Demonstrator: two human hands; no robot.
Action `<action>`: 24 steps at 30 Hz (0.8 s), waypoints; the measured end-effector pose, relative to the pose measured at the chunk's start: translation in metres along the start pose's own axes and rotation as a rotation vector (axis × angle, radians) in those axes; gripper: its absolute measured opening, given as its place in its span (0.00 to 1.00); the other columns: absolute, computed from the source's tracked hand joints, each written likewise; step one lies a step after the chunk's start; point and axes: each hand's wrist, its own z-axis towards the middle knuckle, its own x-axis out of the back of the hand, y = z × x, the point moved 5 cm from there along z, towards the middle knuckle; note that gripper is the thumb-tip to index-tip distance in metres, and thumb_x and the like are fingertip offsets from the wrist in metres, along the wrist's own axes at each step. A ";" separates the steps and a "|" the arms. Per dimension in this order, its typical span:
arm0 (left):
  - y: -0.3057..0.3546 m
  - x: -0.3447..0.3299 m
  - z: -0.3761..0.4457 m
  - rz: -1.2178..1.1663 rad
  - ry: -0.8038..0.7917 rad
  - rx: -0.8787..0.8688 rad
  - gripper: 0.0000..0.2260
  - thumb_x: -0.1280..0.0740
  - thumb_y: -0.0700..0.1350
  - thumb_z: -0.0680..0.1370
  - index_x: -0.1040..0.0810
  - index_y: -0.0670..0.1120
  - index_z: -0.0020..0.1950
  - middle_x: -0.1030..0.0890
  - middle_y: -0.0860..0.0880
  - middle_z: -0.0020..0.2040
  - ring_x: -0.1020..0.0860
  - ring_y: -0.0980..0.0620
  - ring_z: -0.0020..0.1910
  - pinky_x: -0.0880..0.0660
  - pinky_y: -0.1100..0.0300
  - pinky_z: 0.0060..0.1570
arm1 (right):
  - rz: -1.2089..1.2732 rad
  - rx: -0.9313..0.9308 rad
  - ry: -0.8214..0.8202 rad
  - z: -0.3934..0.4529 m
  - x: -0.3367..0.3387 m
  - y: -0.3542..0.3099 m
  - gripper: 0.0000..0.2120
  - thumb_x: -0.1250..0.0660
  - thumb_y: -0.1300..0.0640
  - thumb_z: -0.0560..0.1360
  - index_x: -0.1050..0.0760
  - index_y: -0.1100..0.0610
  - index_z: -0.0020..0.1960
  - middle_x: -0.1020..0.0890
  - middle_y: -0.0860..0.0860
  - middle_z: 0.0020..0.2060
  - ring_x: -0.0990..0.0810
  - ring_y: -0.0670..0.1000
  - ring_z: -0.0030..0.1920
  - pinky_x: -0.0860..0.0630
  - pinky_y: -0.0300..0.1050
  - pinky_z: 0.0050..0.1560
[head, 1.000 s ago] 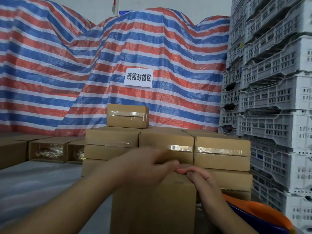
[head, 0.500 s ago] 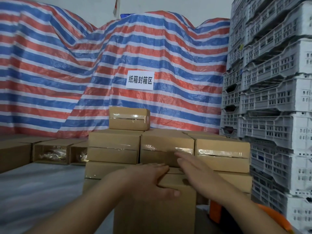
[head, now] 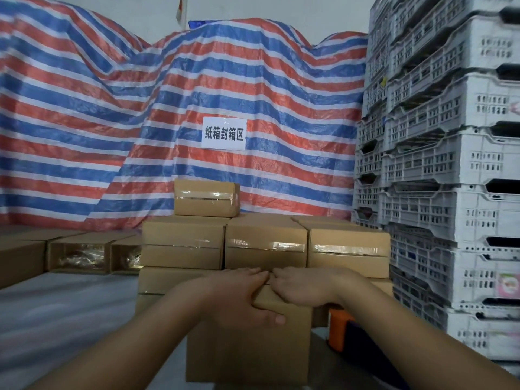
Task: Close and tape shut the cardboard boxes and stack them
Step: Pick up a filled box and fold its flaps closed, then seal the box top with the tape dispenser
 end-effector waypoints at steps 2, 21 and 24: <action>0.000 0.000 -0.002 -0.005 -0.001 0.006 0.44 0.39 0.73 0.72 0.53 0.56 0.80 0.49 0.55 0.80 0.47 0.52 0.78 0.46 0.54 0.72 | 0.044 -0.075 0.057 -0.011 0.008 0.015 0.28 0.53 0.39 0.84 0.36 0.54 0.77 0.33 0.54 0.75 0.35 0.55 0.74 0.39 0.50 0.73; -0.005 0.016 -0.009 -0.425 0.082 0.097 0.16 0.43 0.48 0.84 0.31 0.55 0.72 0.26 0.54 0.62 0.28 0.55 0.59 0.35 0.60 0.54 | -0.208 -0.412 0.527 -0.080 -0.075 0.127 0.24 0.45 0.28 0.75 0.29 0.49 0.42 0.19 0.47 0.42 0.20 0.50 0.43 0.29 0.44 0.39; -0.018 0.024 -0.013 -0.607 0.234 0.140 0.10 0.41 0.49 0.83 0.24 0.54 0.61 0.22 0.52 0.57 0.25 0.56 0.54 0.31 0.62 0.49 | -0.224 -0.432 0.632 -0.079 -0.077 0.132 0.29 0.49 0.24 0.72 0.30 0.49 0.38 0.26 0.45 0.34 0.27 0.48 0.34 0.32 0.44 0.34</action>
